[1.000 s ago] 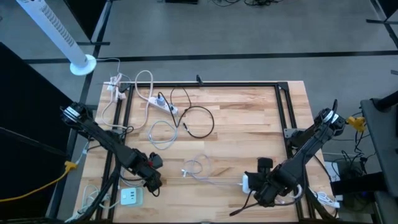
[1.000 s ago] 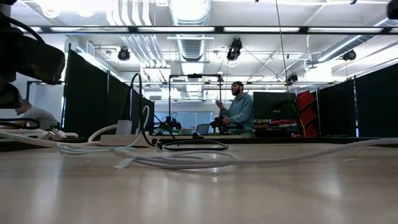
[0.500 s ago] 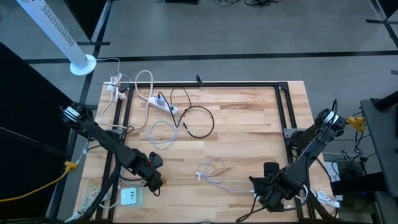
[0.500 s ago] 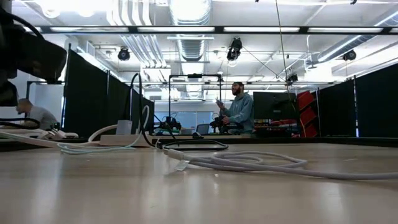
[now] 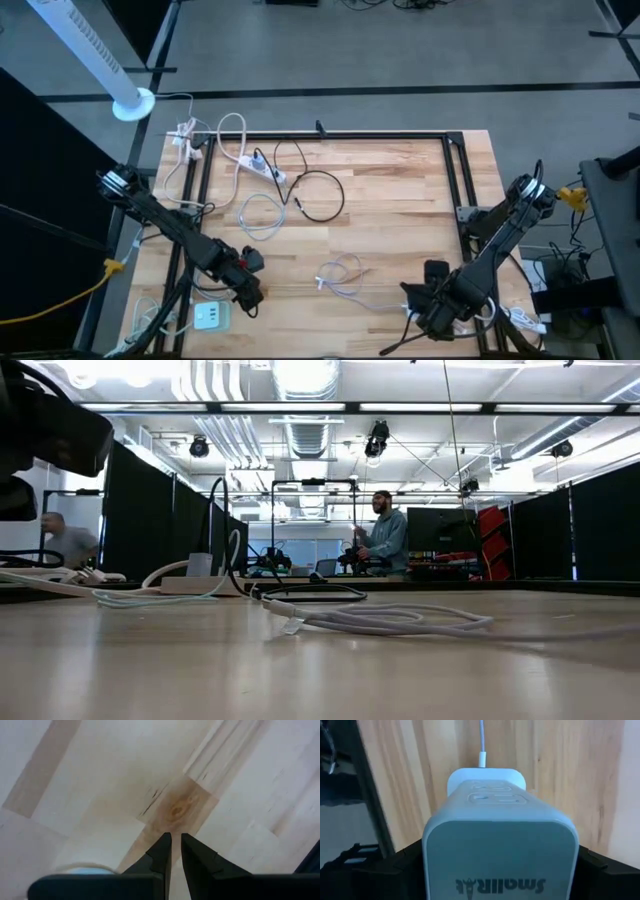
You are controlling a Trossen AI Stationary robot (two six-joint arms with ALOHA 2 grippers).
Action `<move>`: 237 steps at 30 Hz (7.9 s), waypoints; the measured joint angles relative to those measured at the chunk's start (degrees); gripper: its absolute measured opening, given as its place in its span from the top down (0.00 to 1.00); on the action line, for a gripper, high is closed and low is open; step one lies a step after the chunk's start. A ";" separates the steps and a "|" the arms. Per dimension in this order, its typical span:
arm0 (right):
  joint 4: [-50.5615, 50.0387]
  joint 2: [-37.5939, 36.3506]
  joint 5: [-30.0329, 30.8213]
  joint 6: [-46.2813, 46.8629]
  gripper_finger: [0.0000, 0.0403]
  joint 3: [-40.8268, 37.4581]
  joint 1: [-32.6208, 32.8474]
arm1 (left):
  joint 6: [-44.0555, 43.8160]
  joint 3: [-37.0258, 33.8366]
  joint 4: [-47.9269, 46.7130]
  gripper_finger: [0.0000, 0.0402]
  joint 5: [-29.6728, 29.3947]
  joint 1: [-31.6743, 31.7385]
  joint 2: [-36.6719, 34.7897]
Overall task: Insert USB
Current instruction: Insert the right white charger cable into the bottom right white outlet extension, then insert the white charger cable into the bottom left white outlet extension
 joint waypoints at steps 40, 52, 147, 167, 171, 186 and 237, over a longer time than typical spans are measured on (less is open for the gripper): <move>-10.12 -0.09 1.47 6.36 0.26 9.75 -0.02 | -19.80 0.00 -17.94 0.90 7.00 -2.04 -7.80; -10.46 -0.13 4.65 0.87 0.38 10.78 -0.02 | -28.58 -0.15 -14.02 0.63 6.57 -4.62 -7.76; 19.39 8.11 15.12 -28.89 0.36 11.61 -8.59 | -22.11 -2.96 -8.35 0.96 2.70 -6.12 3.45; 58.60 8.22 14.51 -55.51 0.38 -0.45 -20.80 | 12.28 3.51 -4.40 0.96 -43.39 -6.71 -4.21; 68.95 8.22 10.74 -55.67 0.41 -4.12 -25.12 | 16.62 1.12 -3.57 0.96 -47.47 -6.86 -6.40; 106.77 27.98 -2.66 -49.51 0.48 -2.48 -39.94 | 46.41 -34.86 58.03 0.96 -49.40 -6.67 -31.62; 94.77 29.42 3.59 -37.29 0.55 12.27 -41.61 | 63.95 -37.73 69.64 0.96 -47.30 -6.62 -32.37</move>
